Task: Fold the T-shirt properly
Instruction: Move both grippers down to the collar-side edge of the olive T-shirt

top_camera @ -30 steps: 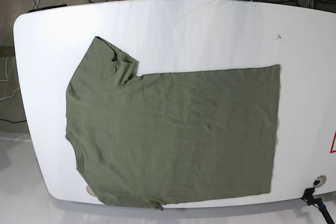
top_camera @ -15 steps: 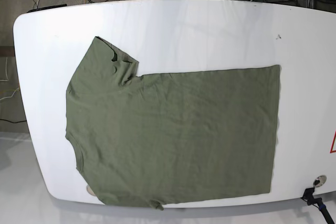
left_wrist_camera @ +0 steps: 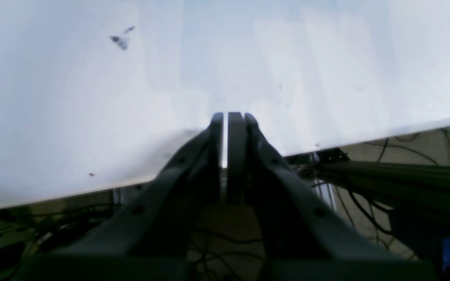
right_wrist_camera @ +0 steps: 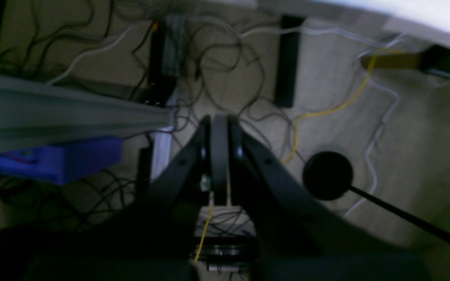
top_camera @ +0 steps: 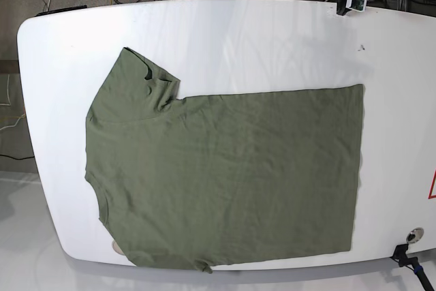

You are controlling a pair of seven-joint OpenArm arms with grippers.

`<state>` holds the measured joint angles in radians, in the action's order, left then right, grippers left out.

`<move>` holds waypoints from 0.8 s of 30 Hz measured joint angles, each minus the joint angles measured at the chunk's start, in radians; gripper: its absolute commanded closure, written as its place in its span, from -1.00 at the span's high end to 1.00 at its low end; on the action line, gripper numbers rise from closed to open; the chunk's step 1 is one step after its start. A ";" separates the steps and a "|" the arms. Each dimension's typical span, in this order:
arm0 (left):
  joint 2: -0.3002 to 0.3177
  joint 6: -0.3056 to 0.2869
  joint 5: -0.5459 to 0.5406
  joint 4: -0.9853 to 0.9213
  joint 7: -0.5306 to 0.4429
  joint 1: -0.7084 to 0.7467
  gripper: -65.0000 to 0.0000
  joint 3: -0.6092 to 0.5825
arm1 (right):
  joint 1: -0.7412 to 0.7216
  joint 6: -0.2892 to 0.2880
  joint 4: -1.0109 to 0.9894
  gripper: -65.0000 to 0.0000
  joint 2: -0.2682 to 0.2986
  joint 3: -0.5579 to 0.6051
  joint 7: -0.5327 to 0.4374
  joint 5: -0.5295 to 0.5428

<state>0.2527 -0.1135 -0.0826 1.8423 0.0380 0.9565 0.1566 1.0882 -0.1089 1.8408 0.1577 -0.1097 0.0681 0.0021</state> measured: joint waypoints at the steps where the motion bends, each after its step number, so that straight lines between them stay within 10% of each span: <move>1: 0.002 0.000 0.000 0.014 -0.002 -0.001 -0.97 0.006 | -0.014 0.000 0.015 -1.00 0.000 0.000 0.002 -0.002; 10: 0.024 0.000 -0.009 0.192 0.055 -0.026 -0.90 0.031 | -0.136 -0.051 0.226 -1.00 0.014 -0.119 0.175 0.002; 24: 0.027 0.007 -0.248 0.233 0.130 -0.166 -0.13 0.119 | -0.211 -0.180 0.249 -0.66 -0.014 -0.197 0.292 0.118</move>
<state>0.2798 -0.1062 -0.3302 2.0754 0.1680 0.7910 0.2760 0.8768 -0.2890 2.0895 0.1440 -0.3065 0.3599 0.1204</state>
